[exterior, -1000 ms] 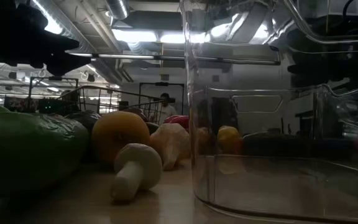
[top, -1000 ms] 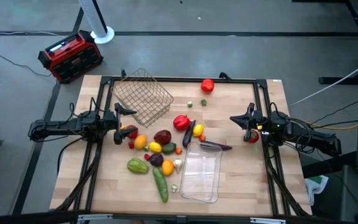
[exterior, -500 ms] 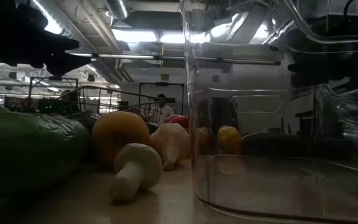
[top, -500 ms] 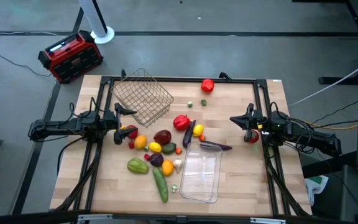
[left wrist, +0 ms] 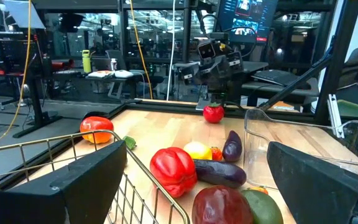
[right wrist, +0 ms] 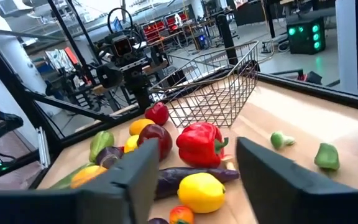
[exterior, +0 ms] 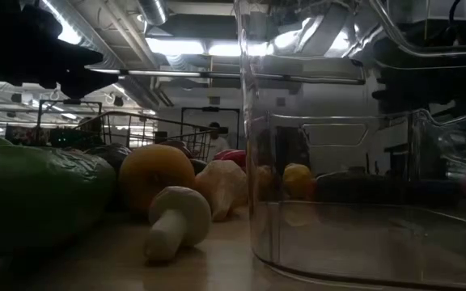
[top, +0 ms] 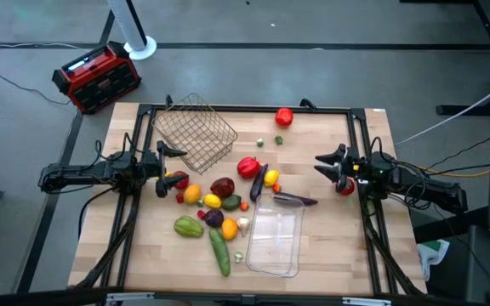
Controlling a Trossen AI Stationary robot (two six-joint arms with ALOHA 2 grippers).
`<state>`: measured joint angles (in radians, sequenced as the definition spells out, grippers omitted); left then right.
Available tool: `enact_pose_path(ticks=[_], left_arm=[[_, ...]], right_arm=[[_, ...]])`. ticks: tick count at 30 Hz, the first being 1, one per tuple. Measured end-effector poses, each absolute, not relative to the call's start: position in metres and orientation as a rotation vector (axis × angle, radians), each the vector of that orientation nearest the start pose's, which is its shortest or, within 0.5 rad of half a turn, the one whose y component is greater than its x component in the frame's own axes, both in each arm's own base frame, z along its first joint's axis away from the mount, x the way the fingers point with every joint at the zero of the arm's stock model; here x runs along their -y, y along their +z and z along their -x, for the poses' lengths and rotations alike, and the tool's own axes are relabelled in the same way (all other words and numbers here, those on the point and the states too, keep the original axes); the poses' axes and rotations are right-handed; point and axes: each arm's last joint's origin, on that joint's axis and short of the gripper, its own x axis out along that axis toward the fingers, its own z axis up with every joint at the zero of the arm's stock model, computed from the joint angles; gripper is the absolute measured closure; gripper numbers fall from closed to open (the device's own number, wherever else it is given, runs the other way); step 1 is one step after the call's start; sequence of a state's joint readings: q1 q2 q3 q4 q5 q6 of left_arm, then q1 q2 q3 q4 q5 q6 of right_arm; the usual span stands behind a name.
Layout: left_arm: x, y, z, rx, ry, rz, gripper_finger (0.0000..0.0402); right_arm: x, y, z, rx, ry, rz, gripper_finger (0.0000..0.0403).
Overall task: Sort produce into baskets
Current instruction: Put the red apple into the wire basket
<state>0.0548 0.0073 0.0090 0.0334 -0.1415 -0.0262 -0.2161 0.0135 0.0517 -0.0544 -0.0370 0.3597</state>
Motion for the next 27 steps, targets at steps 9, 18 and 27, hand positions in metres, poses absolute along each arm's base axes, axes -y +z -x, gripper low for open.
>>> enact_pose_path(ticks=[9,18,27], left_arm=[[-0.009,0.169,-0.097,0.038,0.196,0.028,0.0015],[-0.009,0.169,-0.097,0.039,0.196,0.029,0.0015],[-0.009,0.169,-0.097,0.06,0.191,0.24,0.0015]], right_arm=[[0.019,0.175,-0.093,0.031,-0.178,-0.442,0.0077],[0.022,0.206,-0.096,0.245,-0.212,-0.382,0.0068],[0.037,0.251,-0.114,0.193,-0.597,-0.262,0.0068]])
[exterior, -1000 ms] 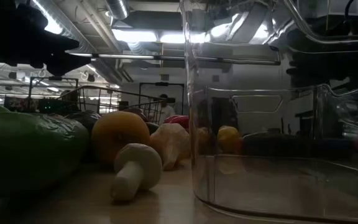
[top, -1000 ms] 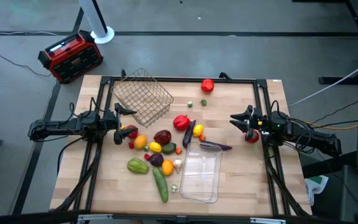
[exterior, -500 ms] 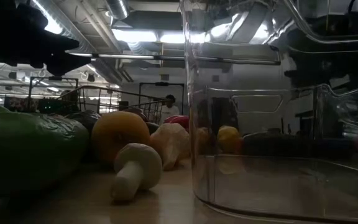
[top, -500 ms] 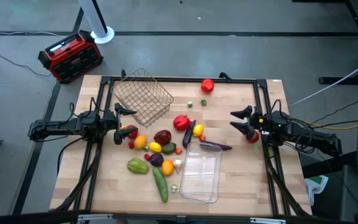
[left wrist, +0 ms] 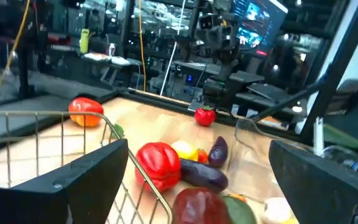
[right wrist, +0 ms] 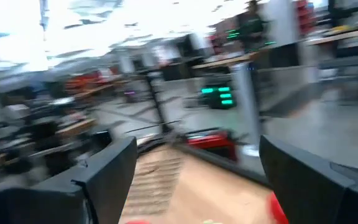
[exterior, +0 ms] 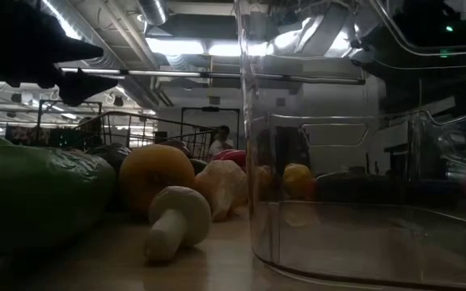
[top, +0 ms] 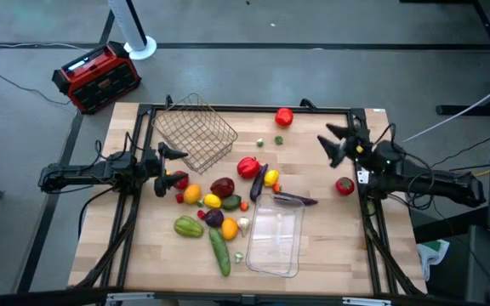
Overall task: Sort produce into baskets
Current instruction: Put the red apple into the wire basket
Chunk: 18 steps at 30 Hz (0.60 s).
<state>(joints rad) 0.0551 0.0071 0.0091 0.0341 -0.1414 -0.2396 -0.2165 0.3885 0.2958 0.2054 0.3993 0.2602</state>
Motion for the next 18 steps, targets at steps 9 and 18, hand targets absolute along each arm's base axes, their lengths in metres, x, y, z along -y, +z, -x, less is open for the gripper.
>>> enact_pose_path(ticks=[9,18], left_arm=[[-0.009,0.169,-0.097,0.064,0.19,0.289,0.0015],[-0.009,0.169,-0.097,0.065,0.189,0.29,0.0015]], right_arm=[[0.069,0.298,-0.155,-0.053,-0.839,-0.156,0.0068],[0.143,0.311,-0.2,-0.345,-0.821,-0.249,0.0068]])
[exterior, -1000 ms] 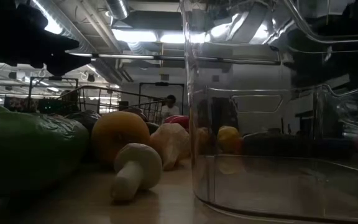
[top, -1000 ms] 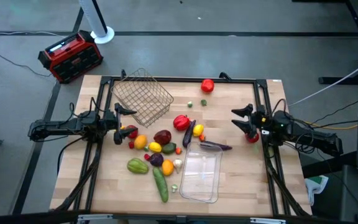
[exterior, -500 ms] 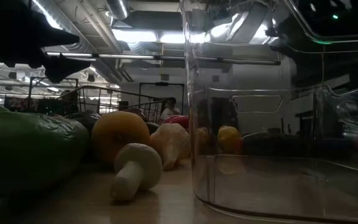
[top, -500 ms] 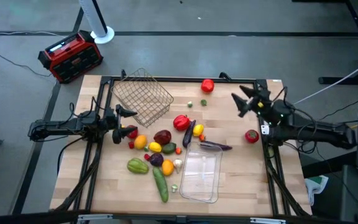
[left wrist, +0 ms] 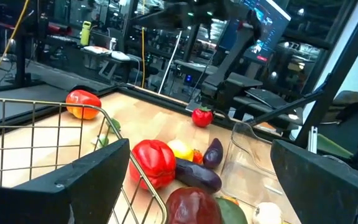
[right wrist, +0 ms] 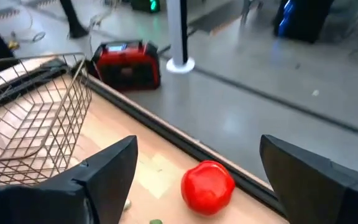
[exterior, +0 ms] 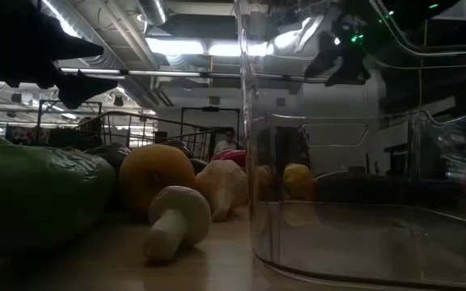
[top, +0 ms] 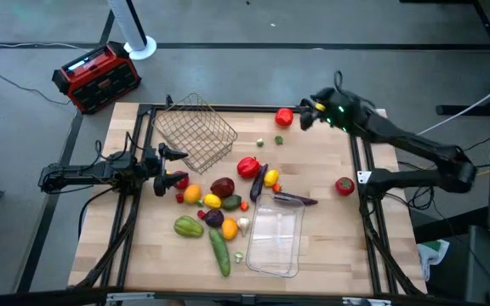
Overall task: Sort produce into baskets
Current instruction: Put the red apple into the wire basket
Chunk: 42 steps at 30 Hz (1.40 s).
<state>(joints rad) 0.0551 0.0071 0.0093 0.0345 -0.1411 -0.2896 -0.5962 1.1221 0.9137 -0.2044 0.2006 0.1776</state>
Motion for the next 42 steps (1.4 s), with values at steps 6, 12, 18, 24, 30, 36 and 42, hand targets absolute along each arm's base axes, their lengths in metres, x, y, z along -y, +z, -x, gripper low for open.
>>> enact_pose_path(ticks=[6,12,18,24,30,36,42], left_arm=[[-0.009,0.169,-0.097,0.065,0.19,0.293,0.0015],[-0.009,0.169,-0.097,0.064,0.19,0.284,0.0015],[-0.009,0.169,-0.097,0.065,0.19,0.287,0.0015],[-0.009,0.169,-0.097,0.064,0.19,0.288,0.0015],[-0.009,0.169,-0.097,0.065,0.19,0.288,0.0015],[-0.009,0.169,-0.097,0.061,0.191,0.256,0.0015],[-0.009,0.169,-0.097,0.063,0.191,0.274,0.0015]], right_arm=[[0.191,0.288,-0.228,-0.469,-0.802,-0.331,0.0068],[0.219,0.255,-0.251,-0.566,-0.845,-0.432,0.0068],[0.235,0.231,-0.27,-0.665,-0.9,-0.57,0.0068],[0.244,0.216,-0.281,-0.775,-0.937,-0.629,0.0068],[0.246,0.213,-0.283,-0.796,-0.936,-0.627,0.0068],[0.246,0.213,-0.283,-0.796,-0.935,-0.626,0.0068],[0.246,0.213,-0.283,-0.796,-0.935,-0.626,0.0068]])
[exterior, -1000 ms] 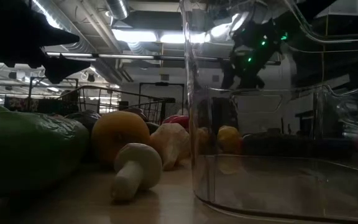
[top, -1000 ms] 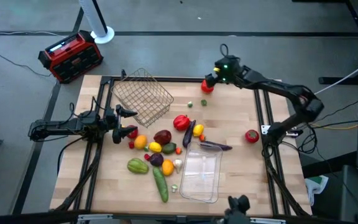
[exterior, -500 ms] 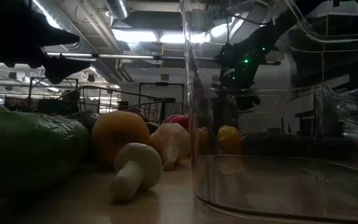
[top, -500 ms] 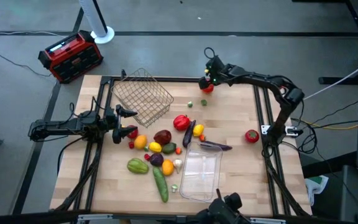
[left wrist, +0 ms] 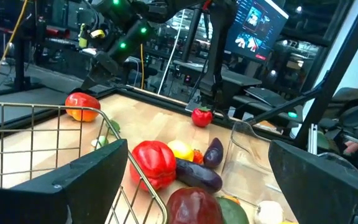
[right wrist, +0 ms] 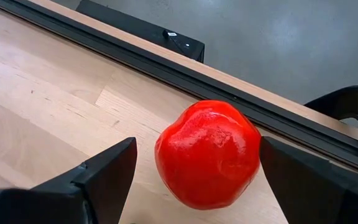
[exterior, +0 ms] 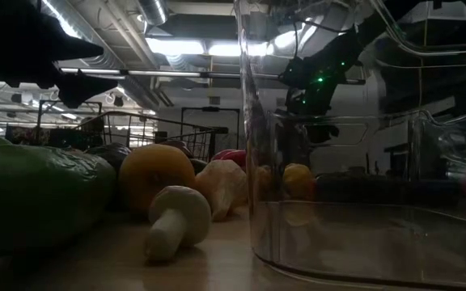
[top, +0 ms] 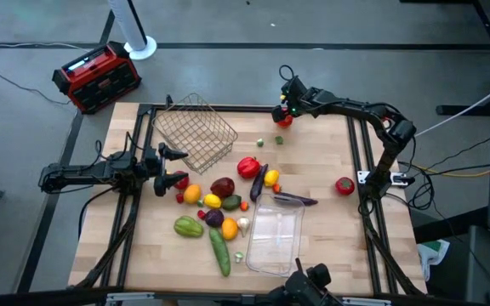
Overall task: Sort produce into baskets
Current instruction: Put the red apple into the wire basket
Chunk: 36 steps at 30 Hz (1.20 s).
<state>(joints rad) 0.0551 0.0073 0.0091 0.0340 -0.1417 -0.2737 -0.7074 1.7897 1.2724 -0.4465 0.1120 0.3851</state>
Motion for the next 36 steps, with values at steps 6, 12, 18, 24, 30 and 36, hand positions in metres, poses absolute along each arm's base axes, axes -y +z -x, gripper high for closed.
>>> enact_pose_path(ticks=[6,12,18,24,30,36], left_arm=[[-0.009,0.169,-0.097,0.064,0.19,0.286,0.0015],[-0.009,0.169,-0.097,0.064,0.19,0.29,0.0015],[-0.009,0.169,-0.097,0.064,0.19,0.29,0.0015],[-0.009,0.169,-0.097,0.064,0.191,0.29,0.0015],[-0.009,0.169,-0.097,0.064,0.19,0.29,0.0015],[-0.009,0.169,-0.097,0.064,0.19,0.29,0.0015]], right_arm=[[0.246,0.213,-0.283,-0.799,-0.935,-0.628,0.0068],[0.245,0.212,-0.283,-0.8,-0.917,-0.647,0.0068],[0.246,0.21,-0.283,-0.817,-0.93,-0.638,0.0042],[0.248,0.196,-0.285,-0.862,-0.936,-0.651,0.0015],[0.252,0.175,-0.29,-0.889,-0.97,-0.702,0.0016],[0.254,0.166,-0.293,-0.895,-0.967,-0.704,0.0006]])
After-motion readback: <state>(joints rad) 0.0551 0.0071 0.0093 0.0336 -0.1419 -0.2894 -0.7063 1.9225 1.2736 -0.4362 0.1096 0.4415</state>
